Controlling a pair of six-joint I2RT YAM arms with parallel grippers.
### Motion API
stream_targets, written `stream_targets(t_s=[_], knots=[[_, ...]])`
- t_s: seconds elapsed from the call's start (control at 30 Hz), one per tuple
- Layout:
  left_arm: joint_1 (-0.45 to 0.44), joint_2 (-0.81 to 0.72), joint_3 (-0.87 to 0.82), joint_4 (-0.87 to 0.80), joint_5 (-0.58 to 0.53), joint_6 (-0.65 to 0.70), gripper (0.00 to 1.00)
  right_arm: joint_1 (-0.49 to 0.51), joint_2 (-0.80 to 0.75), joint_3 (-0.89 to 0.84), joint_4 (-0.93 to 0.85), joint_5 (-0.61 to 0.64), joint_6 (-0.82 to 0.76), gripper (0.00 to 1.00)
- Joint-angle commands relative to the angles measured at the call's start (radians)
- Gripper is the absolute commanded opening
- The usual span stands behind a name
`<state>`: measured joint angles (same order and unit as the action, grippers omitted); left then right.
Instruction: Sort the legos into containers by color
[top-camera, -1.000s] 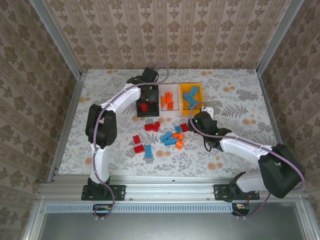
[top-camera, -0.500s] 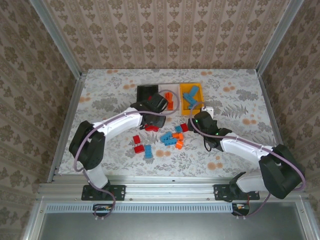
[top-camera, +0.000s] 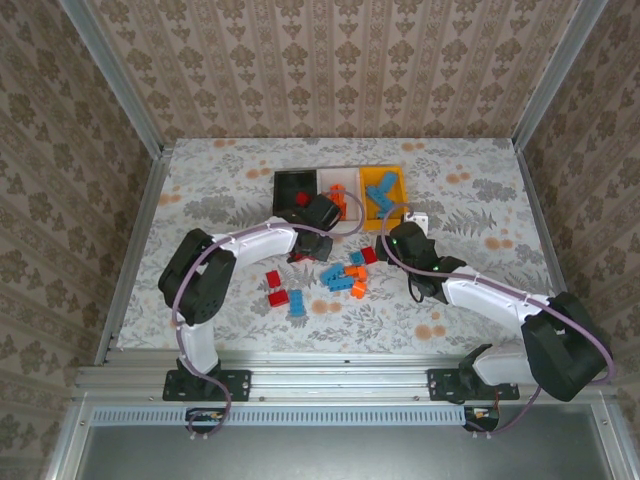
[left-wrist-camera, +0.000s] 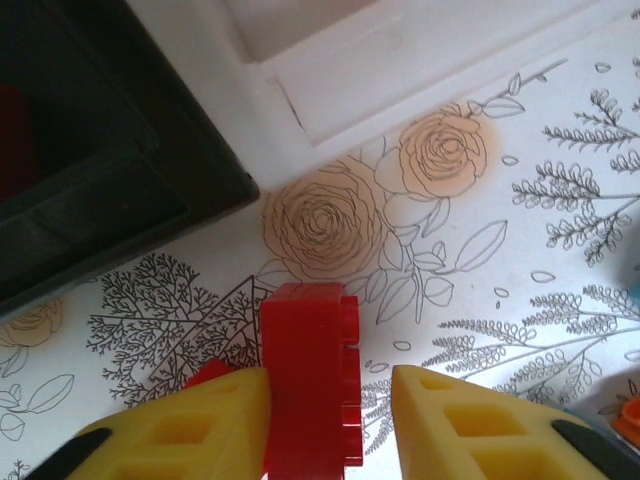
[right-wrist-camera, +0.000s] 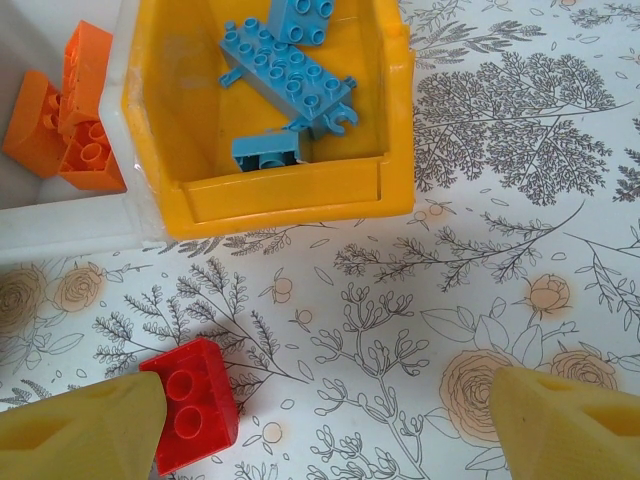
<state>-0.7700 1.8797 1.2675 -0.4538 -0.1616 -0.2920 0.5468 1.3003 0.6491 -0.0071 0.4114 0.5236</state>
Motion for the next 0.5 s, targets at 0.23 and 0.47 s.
stream_targets(t_s=[0.23, 0.47], knots=[[0.005, 0.048, 0.018, -0.006, -0.002, 0.003, 0.41, -0.005, -0.014, 0.008, -0.02, 0.002, -0.011, 0.86], [-0.007, -0.036, 0.012, -0.016, -0.012, -0.001, 0.5, -0.005, -0.012, 0.007, -0.016, 0.002, -0.011, 0.86]])
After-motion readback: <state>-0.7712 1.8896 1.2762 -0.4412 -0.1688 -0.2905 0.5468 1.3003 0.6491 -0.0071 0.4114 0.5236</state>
